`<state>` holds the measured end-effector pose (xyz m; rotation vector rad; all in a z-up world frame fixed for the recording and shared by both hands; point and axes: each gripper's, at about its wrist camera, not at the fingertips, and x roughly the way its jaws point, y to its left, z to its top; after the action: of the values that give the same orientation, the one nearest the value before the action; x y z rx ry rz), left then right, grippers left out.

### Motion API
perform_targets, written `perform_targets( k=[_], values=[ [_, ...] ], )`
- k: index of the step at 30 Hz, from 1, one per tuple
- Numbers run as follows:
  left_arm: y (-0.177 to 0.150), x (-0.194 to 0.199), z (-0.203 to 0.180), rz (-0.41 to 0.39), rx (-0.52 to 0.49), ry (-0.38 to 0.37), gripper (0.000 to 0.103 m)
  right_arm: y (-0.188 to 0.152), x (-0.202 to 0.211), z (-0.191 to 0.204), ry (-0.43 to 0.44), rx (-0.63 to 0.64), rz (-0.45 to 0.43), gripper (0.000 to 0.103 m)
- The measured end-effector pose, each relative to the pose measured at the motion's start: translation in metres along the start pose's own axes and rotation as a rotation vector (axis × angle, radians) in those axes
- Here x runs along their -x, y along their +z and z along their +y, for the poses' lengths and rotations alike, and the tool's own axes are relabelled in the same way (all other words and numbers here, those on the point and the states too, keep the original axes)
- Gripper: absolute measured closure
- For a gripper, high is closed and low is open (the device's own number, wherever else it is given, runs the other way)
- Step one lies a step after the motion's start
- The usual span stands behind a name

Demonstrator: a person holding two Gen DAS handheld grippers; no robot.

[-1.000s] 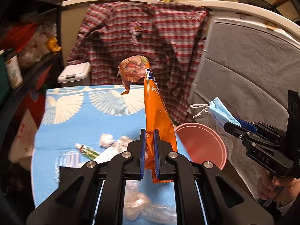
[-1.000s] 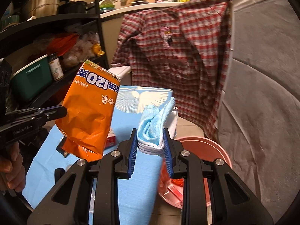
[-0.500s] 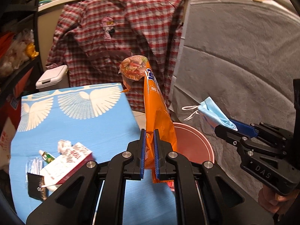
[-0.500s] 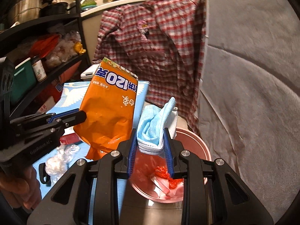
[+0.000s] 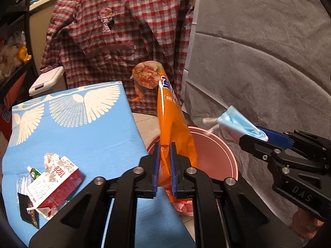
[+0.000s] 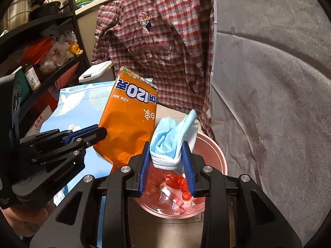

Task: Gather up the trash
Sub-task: 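Open both grippers to drop the orange bag and mask into the bin, then move the right gripper toward the clear plastic wrap on the table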

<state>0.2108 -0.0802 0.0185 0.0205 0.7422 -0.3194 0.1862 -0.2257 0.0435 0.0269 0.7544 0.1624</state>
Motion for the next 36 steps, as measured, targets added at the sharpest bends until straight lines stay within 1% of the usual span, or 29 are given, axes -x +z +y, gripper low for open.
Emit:
perform_targets(
  k=[1,2,12,18,21,27,32,36],
  values=[
    [0.0,-0.001,0.0,0.003,0.0,-0.001,0.083,0.0,-0.001,-0.001,-0.003,-0.002,0.001,0.065],
    [0.0,-0.001,0.001,0.001,0.001,0.0,0.082,0.0,-0.001,-0.001,-0.007,-0.004,0.002,0.062],
    [0.004,0.011,0.016,-0.025,0.034,-0.007,0.082,0.005,0.003,0.0,-0.009,-0.009,-0.022,0.06],
    [0.004,0.028,0.03,-0.048,0.047,0.001,0.082,0.011,0.015,0.01,0.006,-0.013,-0.071,0.06],
    [0.004,0.039,0.04,-0.062,0.05,0.009,0.082,0.011,0.022,0.021,0.024,-0.004,-0.099,0.06],
    [0.002,0.071,0.075,-0.095,0.072,0.035,0.082,0.009,0.032,0.049,0.066,0.04,-0.133,0.06],
    [-0.006,0.1,0.116,-0.118,0.101,0.077,0.082,0.004,0.042,0.078,0.128,0.08,-0.152,0.072],
    [-0.014,0.122,0.151,-0.128,0.13,0.116,0.082,-0.001,0.047,0.1,0.18,0.111,-0.157,0.074]
  ],
)
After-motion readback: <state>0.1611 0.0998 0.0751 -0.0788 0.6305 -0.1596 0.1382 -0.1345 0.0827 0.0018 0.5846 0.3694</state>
